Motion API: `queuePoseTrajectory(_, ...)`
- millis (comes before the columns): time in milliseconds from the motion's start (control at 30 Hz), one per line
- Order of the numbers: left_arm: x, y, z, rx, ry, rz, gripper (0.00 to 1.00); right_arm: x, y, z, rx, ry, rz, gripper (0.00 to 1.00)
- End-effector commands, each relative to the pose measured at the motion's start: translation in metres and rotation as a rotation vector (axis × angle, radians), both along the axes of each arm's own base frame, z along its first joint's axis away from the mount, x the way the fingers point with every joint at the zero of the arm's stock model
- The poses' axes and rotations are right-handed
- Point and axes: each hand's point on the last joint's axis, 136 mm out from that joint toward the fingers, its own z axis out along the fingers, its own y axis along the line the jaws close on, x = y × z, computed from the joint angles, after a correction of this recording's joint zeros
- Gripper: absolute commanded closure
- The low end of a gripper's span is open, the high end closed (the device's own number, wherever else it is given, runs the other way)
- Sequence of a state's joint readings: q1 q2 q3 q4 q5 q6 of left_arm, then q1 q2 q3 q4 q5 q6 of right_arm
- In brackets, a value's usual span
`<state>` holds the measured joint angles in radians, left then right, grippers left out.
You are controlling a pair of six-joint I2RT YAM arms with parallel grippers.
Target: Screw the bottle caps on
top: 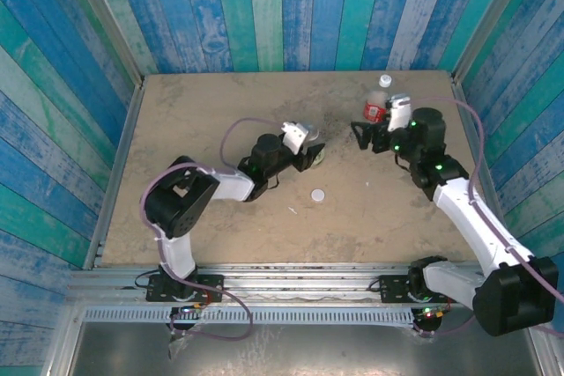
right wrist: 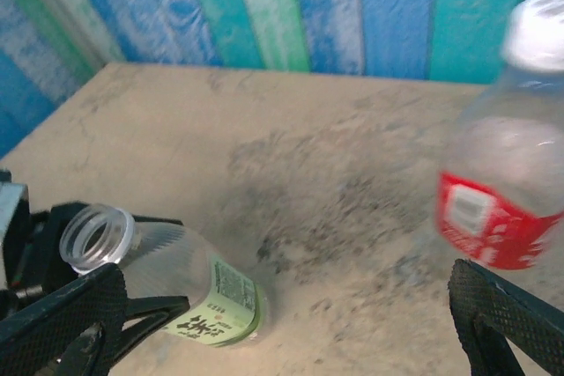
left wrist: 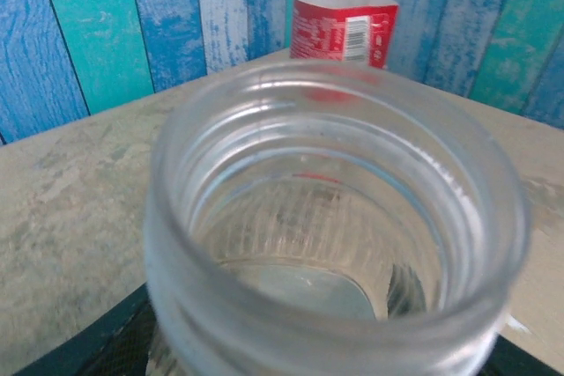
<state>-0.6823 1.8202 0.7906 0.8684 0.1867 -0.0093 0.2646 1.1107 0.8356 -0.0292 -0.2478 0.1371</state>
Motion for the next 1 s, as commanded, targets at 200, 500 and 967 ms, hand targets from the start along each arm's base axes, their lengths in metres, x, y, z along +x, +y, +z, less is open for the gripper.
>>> queuePoseTrajectory(200, -0.056, 0.032, 0.013, 0.016, -0.026, -0.066, 0.45, -0.03, 0.044, -0.071, -0.186, 0.155, 0.083, 0.04)
queuePoseTrajectory(500, -0.054, 0.038, -0.002, 0.035, -0.01, -0.052, 0.43, -0.073, 0.081, -0.142, -0.274, 0.314, 0.149, 0.15)
queuePoseTrajectory(967, -0.04, 0.047, -0.013, 0.069, 0.014, -0.019, 0.42, -0.087, 0.109, -0.204, -0.334, 0.403, 0.175, 0.34)
